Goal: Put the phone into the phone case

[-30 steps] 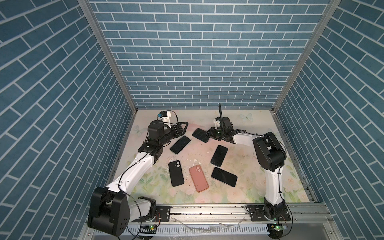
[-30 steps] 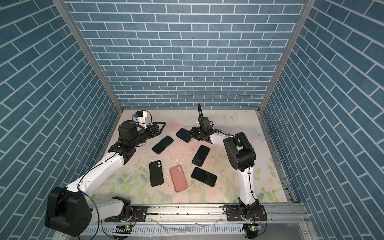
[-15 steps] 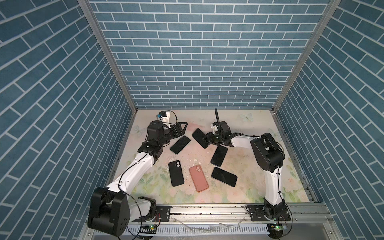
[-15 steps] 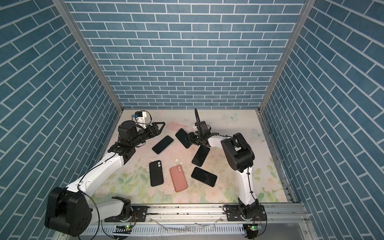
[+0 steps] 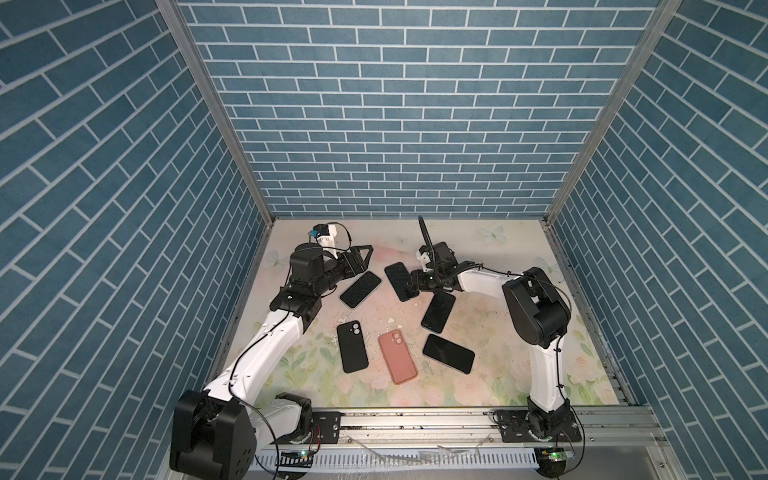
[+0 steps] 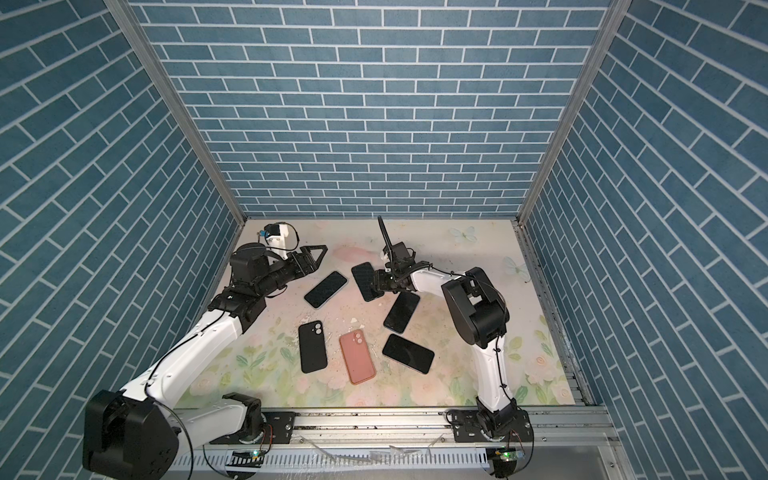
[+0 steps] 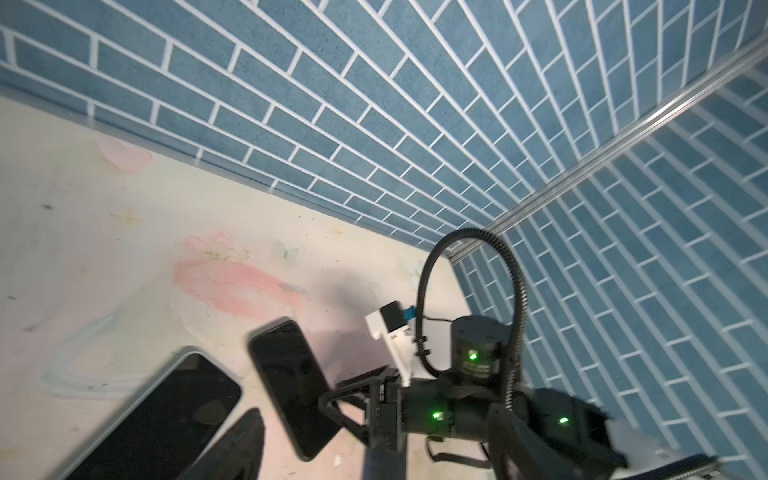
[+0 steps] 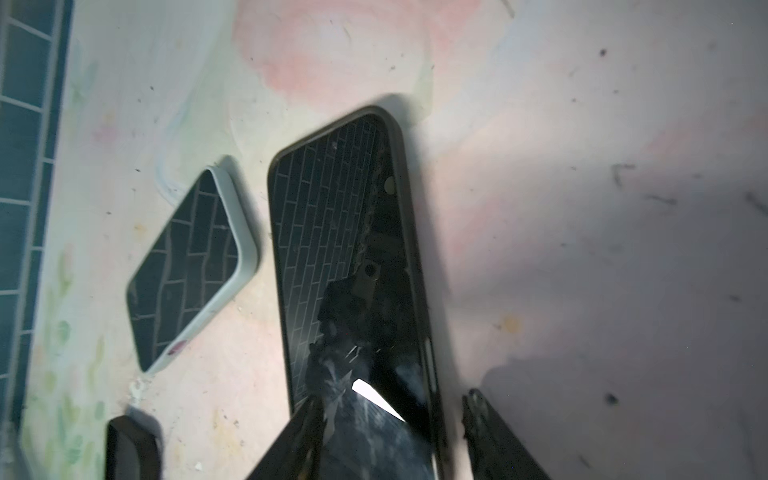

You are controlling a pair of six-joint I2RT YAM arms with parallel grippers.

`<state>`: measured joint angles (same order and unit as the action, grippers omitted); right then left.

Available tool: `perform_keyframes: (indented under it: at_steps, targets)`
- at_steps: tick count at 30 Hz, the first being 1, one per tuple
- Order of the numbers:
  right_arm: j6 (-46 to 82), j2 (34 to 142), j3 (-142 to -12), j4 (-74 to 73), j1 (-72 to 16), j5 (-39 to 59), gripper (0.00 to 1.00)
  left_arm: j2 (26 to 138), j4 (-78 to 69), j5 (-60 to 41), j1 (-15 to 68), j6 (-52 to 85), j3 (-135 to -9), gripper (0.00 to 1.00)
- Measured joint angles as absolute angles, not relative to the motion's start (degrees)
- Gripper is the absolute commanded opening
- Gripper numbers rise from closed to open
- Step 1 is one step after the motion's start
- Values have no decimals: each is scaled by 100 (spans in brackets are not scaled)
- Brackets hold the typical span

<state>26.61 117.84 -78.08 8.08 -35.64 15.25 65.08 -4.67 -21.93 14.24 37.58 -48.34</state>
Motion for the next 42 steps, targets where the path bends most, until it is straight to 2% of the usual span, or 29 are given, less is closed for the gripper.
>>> perform_keyframes:
  at_steps: [4,10,15,20,23,28,30,33,42]
  targets:
    - [2224,11236,-7787,1216,-3564,899,57,6222,331,-1964,1422,3402,-5004,100]
    - [1752,9776,-7531,1361,-3474,-86,57,5330,1334,-1181,1415,3026,-5116,100]
    - [1658,8755,-7102,1372,-3068,-537,59,4683,2032,-797,1125,3103,-5122,99]
    - [1890,8053,-6355,1341,-2351,-403,70,4554,2665,-1092,1072,3035,-5113,99]
    - [2073,7553,-5732,1260,-1940,-259,81,4431,2790,-1555,1072,2980,-4963,99]
    - [2314,6853,-5081,1251,-1723,-196,84,4418,2893,-2154,1205,3017,-4661,97]
    - [2379,6692,-5009,1299,-1684,-143,86,4595,2897,-2261,1455,3024,-4624,97]
    - [2458,6525,-4925,1385,-1623,-27,98,4897,2871,-2211,2025,3081,-4543,97]
    - [2724,6394,-4445,1678,-1516,370,98,5774,2641,-1531,4027,3330,-4125,97]
